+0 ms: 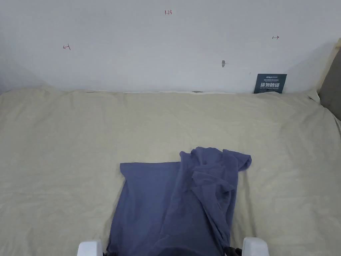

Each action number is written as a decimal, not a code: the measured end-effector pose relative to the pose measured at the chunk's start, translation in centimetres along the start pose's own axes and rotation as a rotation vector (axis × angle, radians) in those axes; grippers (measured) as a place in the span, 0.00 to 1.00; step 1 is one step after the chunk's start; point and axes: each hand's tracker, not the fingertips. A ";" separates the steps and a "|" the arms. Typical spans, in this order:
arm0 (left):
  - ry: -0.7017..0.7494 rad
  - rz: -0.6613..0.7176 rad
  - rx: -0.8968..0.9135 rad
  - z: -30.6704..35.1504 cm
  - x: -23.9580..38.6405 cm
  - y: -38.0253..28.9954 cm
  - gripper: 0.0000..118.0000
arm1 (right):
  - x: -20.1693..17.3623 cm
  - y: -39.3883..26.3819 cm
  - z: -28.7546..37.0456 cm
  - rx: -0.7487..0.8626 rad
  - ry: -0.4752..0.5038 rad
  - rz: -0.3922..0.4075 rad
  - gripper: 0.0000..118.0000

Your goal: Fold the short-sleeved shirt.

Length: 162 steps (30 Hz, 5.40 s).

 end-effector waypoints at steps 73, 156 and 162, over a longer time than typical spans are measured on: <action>0.126 0.015 -0.101 -20.0 1.0 21.9 0.53 | 5.3 12.5 5.1 0.398 -0.348 0.066 0.01; 0.162 0.042 0.829 5.8 2.4 54.4 0.03 | 7.2 54.0 2.8 0.743 -0.162 0.127 0.04; 0.149 0.047 0.651 -1.3 0.2 45.7 0.03 | 9.3 45.4 -3.1 0.560 -0.162 0.106 0.04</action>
